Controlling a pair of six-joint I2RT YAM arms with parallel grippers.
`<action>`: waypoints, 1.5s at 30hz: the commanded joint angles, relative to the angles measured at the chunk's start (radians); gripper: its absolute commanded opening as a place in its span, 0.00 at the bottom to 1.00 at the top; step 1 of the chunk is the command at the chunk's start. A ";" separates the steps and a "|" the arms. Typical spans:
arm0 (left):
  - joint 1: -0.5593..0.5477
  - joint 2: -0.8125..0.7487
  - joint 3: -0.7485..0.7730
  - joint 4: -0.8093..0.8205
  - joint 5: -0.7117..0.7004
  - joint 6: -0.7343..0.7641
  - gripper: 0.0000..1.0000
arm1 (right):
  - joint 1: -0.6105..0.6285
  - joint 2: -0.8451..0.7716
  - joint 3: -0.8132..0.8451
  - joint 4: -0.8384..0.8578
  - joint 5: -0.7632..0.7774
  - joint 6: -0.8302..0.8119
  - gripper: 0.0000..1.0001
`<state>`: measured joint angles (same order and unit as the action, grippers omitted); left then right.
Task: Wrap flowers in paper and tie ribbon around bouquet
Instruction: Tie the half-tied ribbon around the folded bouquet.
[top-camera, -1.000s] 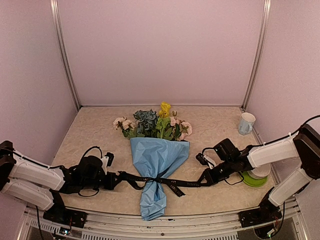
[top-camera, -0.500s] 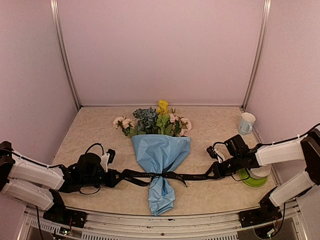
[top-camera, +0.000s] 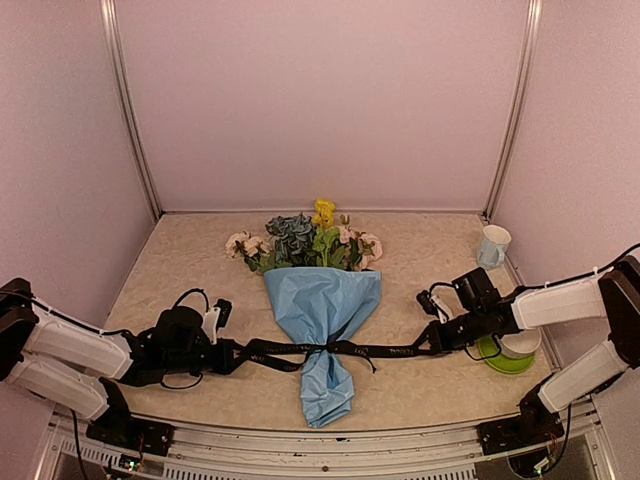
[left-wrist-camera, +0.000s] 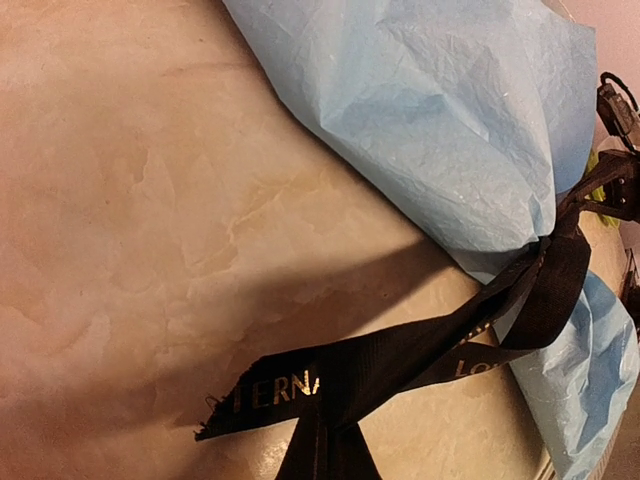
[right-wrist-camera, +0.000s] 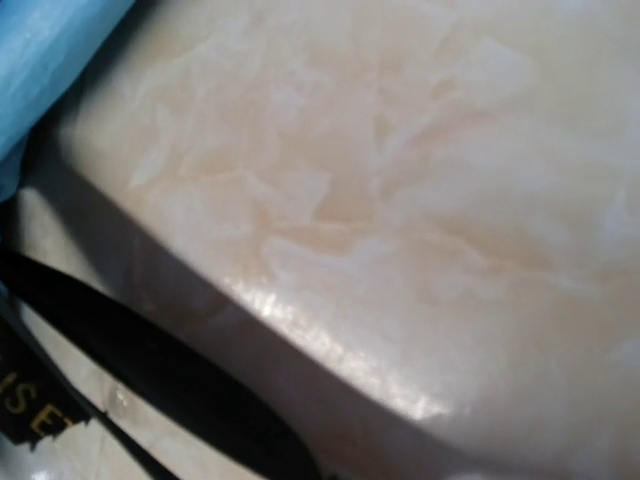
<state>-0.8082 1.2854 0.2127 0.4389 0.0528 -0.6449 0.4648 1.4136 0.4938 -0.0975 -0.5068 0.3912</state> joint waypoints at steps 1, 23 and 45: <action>0.043 -0.012 -0.045 -0.121 -0.171 -0.038 0.00 | -0.066 0.008 -0.019 -0.105 0.175 -0.004 0.00; 0.134 0.122 0.255 -0.103 -0.133 0.239 0.00 | 0.200 0.033 0.105 -0.182 0.239 0.110 0.00; 0.282 0.519 0.556 -0.147 -0.040 0.323 0.00 | 0.472 0.050 -0.036 -0.192 0.216 0.281 0.00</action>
<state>-0.5652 1.7874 0.7540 0.3054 0.0711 -0.3359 0.9176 1.4425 0.5392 -0.1345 -0.2913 0.6434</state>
